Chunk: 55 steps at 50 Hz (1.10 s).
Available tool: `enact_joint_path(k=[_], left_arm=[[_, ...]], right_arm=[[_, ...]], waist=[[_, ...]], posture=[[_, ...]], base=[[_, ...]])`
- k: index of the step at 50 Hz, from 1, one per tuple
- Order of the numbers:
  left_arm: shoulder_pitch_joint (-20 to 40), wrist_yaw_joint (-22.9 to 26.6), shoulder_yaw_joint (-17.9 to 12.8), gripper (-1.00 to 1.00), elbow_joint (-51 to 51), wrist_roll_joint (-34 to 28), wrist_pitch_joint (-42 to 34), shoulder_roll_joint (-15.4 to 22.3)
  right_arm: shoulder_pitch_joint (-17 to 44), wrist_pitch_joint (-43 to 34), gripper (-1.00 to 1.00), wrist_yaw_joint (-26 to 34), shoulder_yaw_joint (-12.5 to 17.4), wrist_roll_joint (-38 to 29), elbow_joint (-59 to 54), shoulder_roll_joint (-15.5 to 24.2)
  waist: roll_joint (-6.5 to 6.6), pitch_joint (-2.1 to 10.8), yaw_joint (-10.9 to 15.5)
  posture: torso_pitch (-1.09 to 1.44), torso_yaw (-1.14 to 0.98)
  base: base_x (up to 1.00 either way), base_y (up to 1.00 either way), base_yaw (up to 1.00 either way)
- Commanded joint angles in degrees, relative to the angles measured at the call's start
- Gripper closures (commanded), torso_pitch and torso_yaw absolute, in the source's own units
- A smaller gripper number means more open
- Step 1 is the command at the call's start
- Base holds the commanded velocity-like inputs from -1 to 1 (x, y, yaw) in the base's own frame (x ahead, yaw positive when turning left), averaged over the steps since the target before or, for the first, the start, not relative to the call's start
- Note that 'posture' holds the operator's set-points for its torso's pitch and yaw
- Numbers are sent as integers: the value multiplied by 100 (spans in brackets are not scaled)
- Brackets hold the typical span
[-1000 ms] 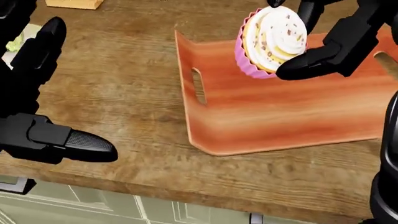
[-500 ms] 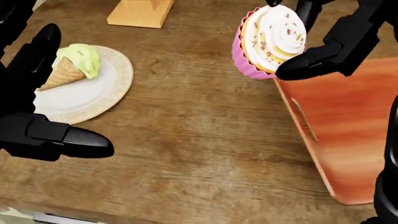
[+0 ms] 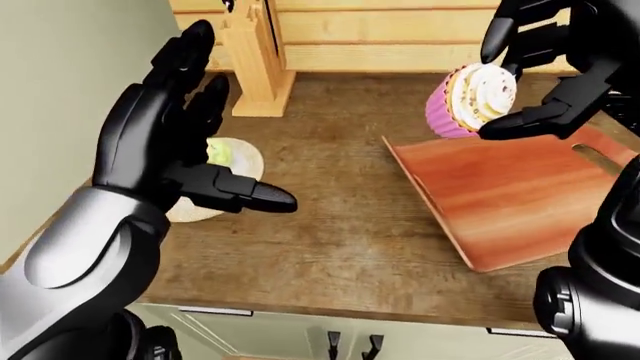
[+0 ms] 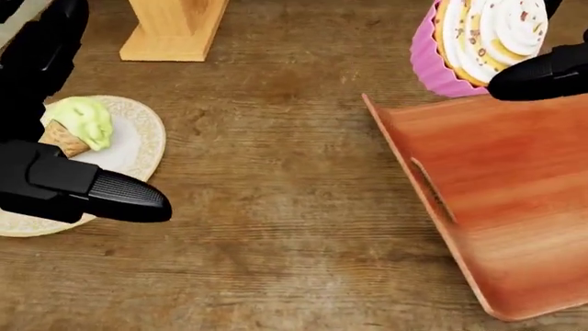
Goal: Move the dessert items from the plate to the tray.
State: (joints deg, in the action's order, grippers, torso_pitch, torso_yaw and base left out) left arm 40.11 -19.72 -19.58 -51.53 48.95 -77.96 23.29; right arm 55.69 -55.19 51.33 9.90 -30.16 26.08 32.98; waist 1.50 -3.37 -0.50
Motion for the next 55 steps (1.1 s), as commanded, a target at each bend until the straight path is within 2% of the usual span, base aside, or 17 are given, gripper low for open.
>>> enact_joint_path(k=[1, 6, 15, 20, 24, 37, 41, 47, 55], left_arm=[[117, -150, -80, -100, -41, 142, 125, 93], [89, -328, -53, -100, 8, 375, 244, 220], [-54, -525, 63, -100, 67, 588, 523, 382], [-133, -539, 98, -100, 61, 597, 604, 403], [-160, -530, 151, -100, 65, 551, 645, 395], [-364, -183, 238, -100, 3, 68, 720, 217], [-426, -70, 328, -100, -16, -140, 750, 130], [-387, 89, 289, -100, -56, -328, 611, 16], [-360, 264, 316, -100, -65, -567, 547, -86]], right_arm=[[107, -15, 100, 59, 30, -71, 56, 95], [119, -273, 100, 345, -22, -337, -116, 306], [24, -164, 99, 584, -37, -883, -777, 423], [-159, 223, 100, 271, 205, -903, -1255, 294], [-201, 343, 100, 73, 252, -855, -1520, 324], [-170, 338, 99, -384, 339, -1089, -2451, 617], [-162, 433, 100, -719, 487, -946, -2908, 744], [-338, 722, 100, -1278, 642, -708, -3373, 1037], [-539, 712, 100, -1410, 625, -567, -3381, 1164]], waist=[[-30, 119, 9], [-29, 119, -22], [-29, 102, -29], [-27, 114, -21], [-32, 130, -4], [-45, 162, 22], [-63, 173, 33], [-96, 189, 52], [-117, 196, 56]], posture=[[0, 0], [0, 0], [0, 0], [0, 0], [0, 0], [0, 0], [0, 0], [0, 0], [0, 0]], base=[[0, 0, 0], [0, 0, 0], [0, 0, 0], [0, 0, 0], [0, 0, 0], [0, 0, 0], [0, 0, 0], [0, 0, 0], [0, 0, 0]])
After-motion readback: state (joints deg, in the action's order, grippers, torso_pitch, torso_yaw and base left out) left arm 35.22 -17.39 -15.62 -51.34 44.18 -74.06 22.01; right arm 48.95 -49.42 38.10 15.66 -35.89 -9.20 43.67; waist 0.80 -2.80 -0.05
